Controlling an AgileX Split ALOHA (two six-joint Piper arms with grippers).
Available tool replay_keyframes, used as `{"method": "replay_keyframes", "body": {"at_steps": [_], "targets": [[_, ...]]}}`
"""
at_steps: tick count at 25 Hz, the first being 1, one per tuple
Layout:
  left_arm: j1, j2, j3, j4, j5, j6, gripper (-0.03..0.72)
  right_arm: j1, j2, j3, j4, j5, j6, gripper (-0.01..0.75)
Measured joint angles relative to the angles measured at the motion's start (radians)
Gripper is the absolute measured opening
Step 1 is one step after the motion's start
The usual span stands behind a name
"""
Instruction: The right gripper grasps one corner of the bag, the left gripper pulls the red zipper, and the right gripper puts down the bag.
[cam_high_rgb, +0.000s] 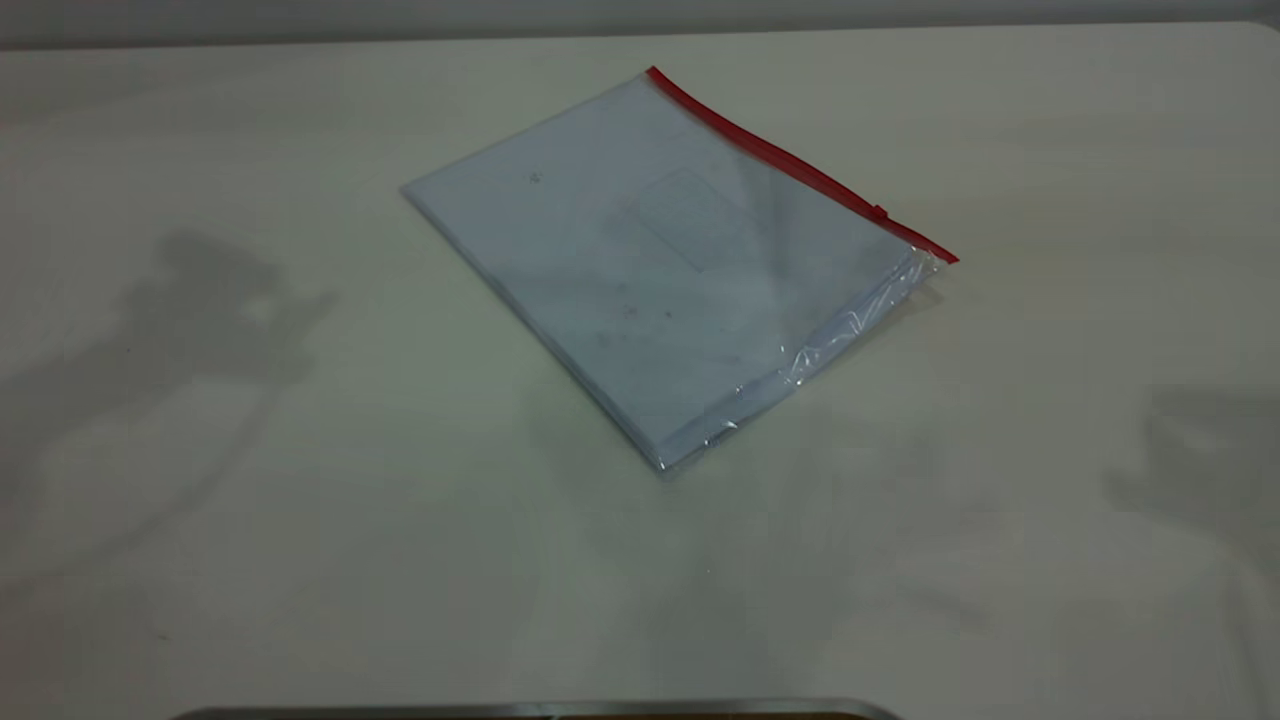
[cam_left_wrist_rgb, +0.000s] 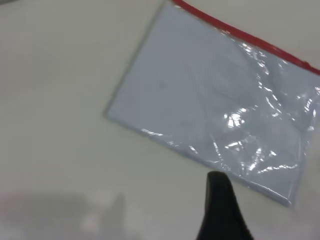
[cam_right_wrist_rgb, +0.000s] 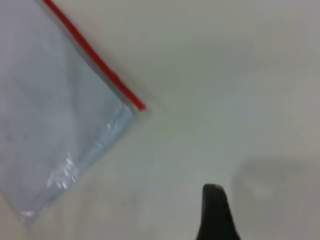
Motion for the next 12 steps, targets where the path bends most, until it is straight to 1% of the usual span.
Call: {"method": "replay_keyframes", "body": {"at_steps": [4, 7, 10, 12], "targets": [[0.000, 0.113, -0.045, -0.073, 0.048, 0.095, 0.540, 0.016, 0.233, -0.044, 0.111, -0.014, -0.158, 0.553], [-0.012, 0.165, -0.070, -0.073, 0.067, 0.119, 0.540, 0.029, 0.379, -0.092, 0.227, -0.013, -0.305, 0.553], [-0.041, 0.194, -0.089, -0.042, 0.068, 0.132, 0.540, 0.029, 0.501, -0.145, 0.363, 0.016, -0.462, 0.553], [-0.063, 0.206, -0.102, -0.030, 0.068, 0.134, 0.540, 0.029, 0.594, -0.193, 0.492, 0.039, -0.619, 0.553]]}}
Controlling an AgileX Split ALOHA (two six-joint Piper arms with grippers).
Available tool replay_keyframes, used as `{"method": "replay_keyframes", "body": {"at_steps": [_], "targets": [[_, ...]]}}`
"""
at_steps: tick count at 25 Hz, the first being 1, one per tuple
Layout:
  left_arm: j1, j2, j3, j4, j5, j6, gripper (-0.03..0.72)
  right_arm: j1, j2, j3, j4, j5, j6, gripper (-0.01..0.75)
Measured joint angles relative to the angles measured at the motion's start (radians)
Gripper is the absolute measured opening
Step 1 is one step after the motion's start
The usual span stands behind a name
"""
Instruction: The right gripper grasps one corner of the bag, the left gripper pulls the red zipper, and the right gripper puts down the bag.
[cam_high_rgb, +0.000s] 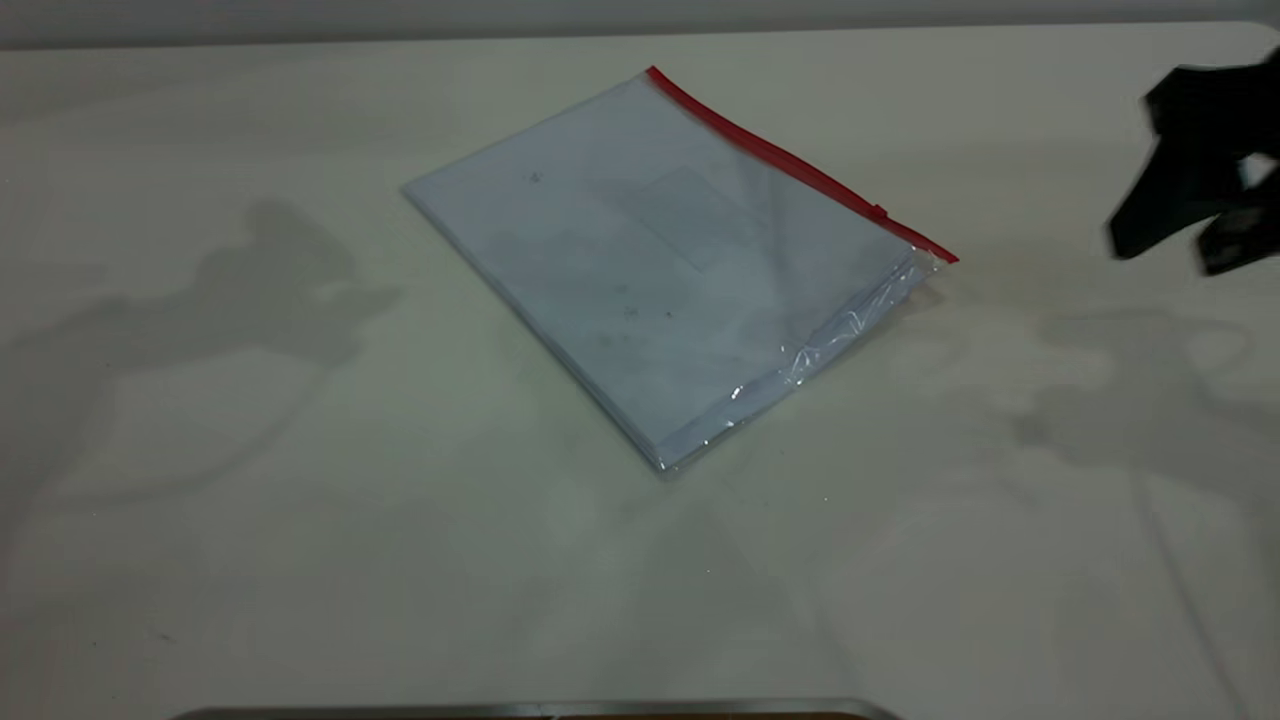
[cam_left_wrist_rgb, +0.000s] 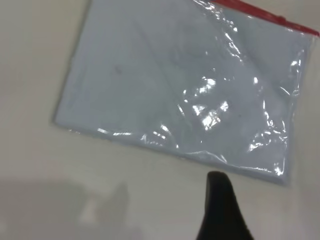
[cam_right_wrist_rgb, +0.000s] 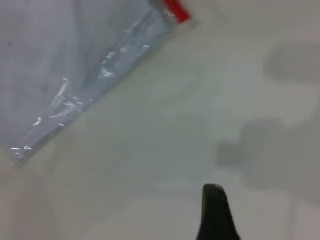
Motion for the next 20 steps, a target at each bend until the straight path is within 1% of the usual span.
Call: {"method": "replay_keyframes", "body": {"at_steps": [5, 8, 11, 14, 20], "targets": [[-0.056, 0.019, -0.024, 0.002, -0.010, 0.000, 0.540, 0.000, 0.170, -0.113, 0.288, 0.101, -0.355, 0.553], [-0.077, 0.023, -0.024, 0.002, -0.012, 0.000, 0.540, 0.000, 0.253, -0.161, 0.413, 0.148, -0.513, 0.553], [-0.087, 0.027, -0.024, 0.002, -0.013, 0.000, 0.540, 0.000, 0.335, -0.215, 0.504, 0.156, -0.612, 0.553], [-0.089, 0.030, -0.024, 0.002, -0.013, 0.000, 0.540, 0.000, 0.416, -0.260, 0.554, 0.153, -0.679, 0.553], [-0.090, 0.037, -0.024, 0.002, -0.029, 0.000, 0.540, 0.000, 0.538, -0.342, 0.647, 0.194, -0.802, 0.553]]}}
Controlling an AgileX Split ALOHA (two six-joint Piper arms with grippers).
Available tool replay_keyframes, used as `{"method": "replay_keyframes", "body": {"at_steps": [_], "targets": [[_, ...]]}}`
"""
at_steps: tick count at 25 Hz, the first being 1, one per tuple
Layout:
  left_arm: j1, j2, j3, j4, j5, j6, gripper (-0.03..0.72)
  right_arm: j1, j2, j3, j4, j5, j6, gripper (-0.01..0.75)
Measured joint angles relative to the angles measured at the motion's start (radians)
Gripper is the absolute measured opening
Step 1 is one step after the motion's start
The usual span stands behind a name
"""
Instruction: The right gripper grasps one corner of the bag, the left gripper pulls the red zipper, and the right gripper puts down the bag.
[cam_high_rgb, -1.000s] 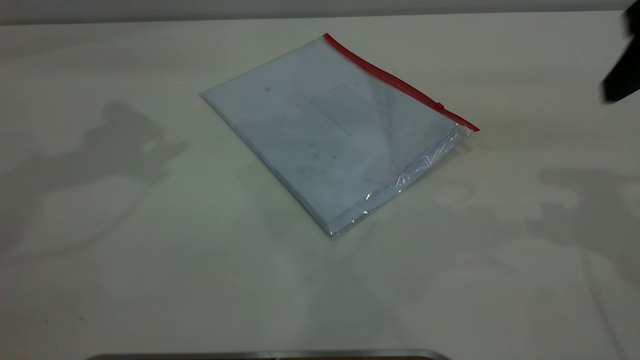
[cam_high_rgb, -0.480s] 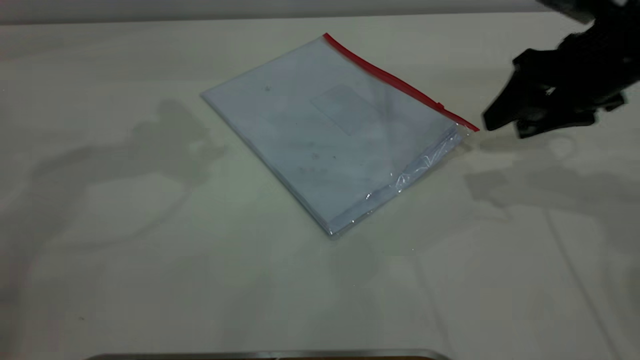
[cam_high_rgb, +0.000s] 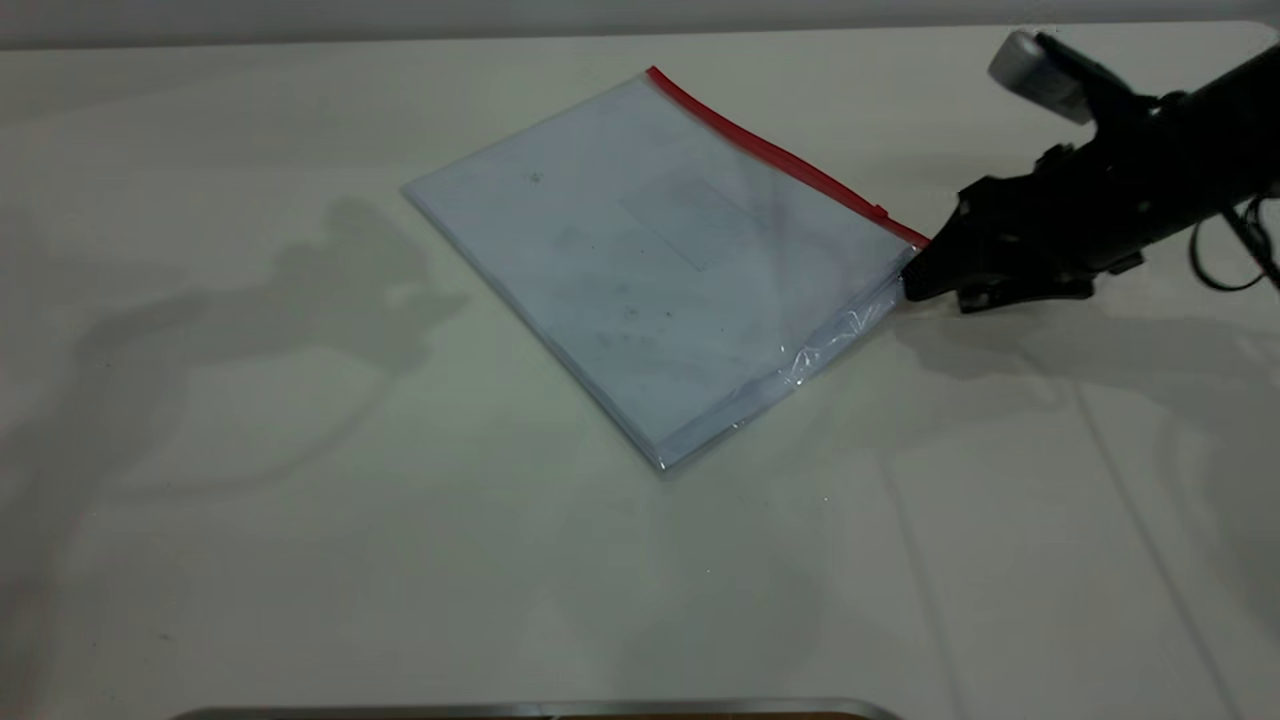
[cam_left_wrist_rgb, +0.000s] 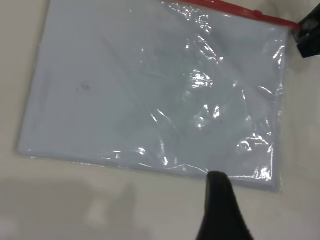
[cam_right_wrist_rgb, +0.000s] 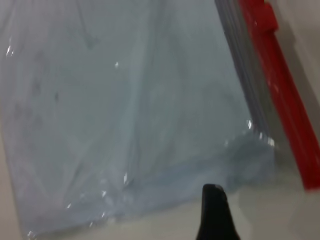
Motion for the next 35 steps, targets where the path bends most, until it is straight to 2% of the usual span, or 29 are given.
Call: {"method": "replay_keyframes", "body": {"at_steps": [9, 15, 23, 26, 29, 35], "targets": [[-0.001, 0.001, 0.000, 0.000, -0.006, 0.000, 0.540, 0.000, 0.052, -0.047, 0.175, 0.133, -0.207, 0.553], [-0.001, 0.001, 0.000, 0.000, -0.011, 0.000, 0.539, 0.000, 0.055, -0.048, 0.241, 0.191, -0.263, 0.536], [-0.001, 0.001, 0.000, -0.001, -0.028, 0.005, 0.539, 0.000, 0.055, -0.048, 0.243, 0.209, -0.262, 0.487], [-0.001, 0.001, 0.000, -0.001, -0.030, 0.005, 0.539, 0.000, 0.055, -0.048, 0.248, 0.162, -0.247, 0.484], [-0.001, 0.001, 0.000, -0.001, -0.030, 0.005, 0.539, -0.006, 0.055, -0.048, 0.242, 0.099, -0.171, 0.483], [-0.002, 0.001, 0.000, -0.001, -0.031, 0.005, 0.539, -0.029, 0.055, -0.048, 0.177, 0.163, -0.018, 0.483]]}}
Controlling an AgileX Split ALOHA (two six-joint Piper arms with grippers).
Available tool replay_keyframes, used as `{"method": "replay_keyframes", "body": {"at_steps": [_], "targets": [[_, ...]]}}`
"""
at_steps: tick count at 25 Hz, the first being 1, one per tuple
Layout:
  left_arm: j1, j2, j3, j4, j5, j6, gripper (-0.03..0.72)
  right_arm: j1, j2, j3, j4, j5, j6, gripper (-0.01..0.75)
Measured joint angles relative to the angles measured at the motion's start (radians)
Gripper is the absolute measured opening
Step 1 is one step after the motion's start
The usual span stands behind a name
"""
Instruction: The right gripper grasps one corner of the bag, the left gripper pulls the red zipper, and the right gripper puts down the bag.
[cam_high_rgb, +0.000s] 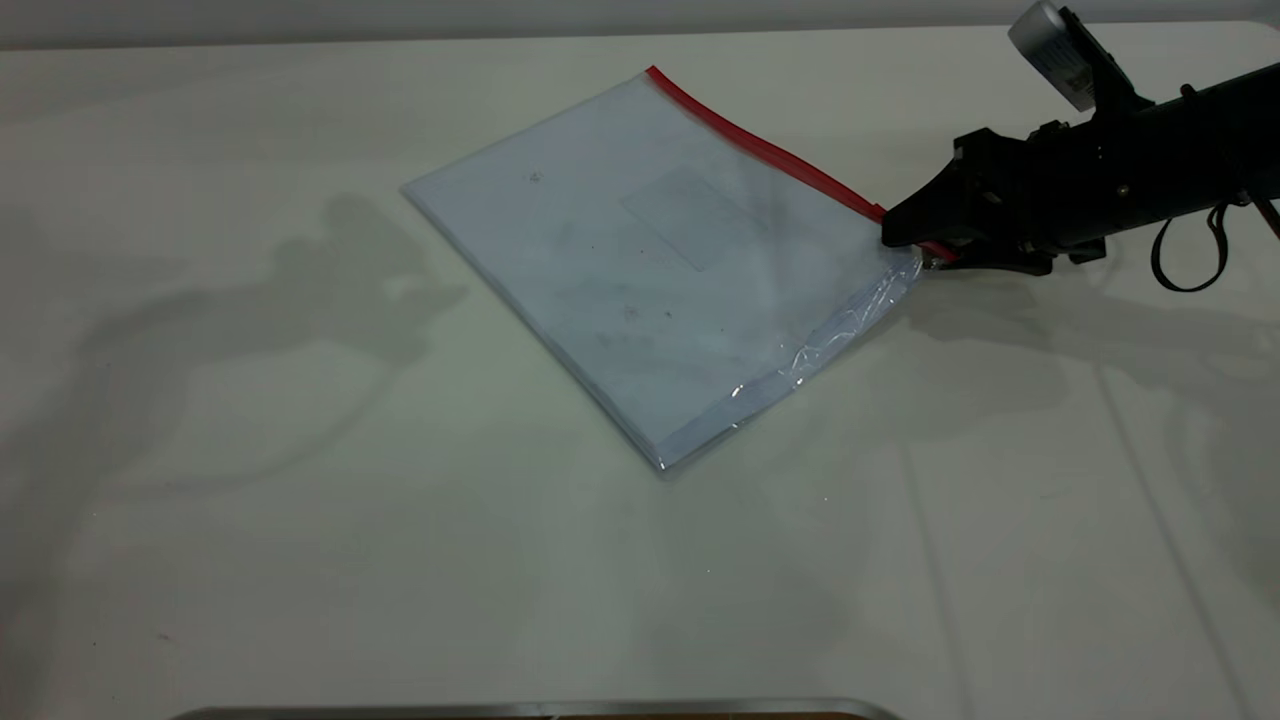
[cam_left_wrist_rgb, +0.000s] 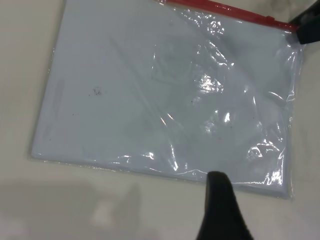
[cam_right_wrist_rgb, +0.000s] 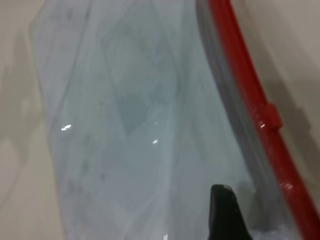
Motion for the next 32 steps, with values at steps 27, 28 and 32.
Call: {"method": "replay_keyframes", "body": {"at_steps": [27, 28, 32], "targets": [[0.000, 0.000, 0.000, 0.000, 0.000, -0.003, 0.539, 0.053, 0.037, -0.025, 0.039, 0.088, -0.092, 0.032], [0.000, 0.000, 0.000, 0.000, 0.000, -0.001, 0.539, 0.052, 0.037, -0.029, 0.011, 0.104, -0.097, 0.033], [0.000, 0.002, 0.000, 0.031, 0.000, 0.012, 0.539, 0.049, 0.037, -0.089, -0.210, 0.133, -0.091, 0.033]]}}
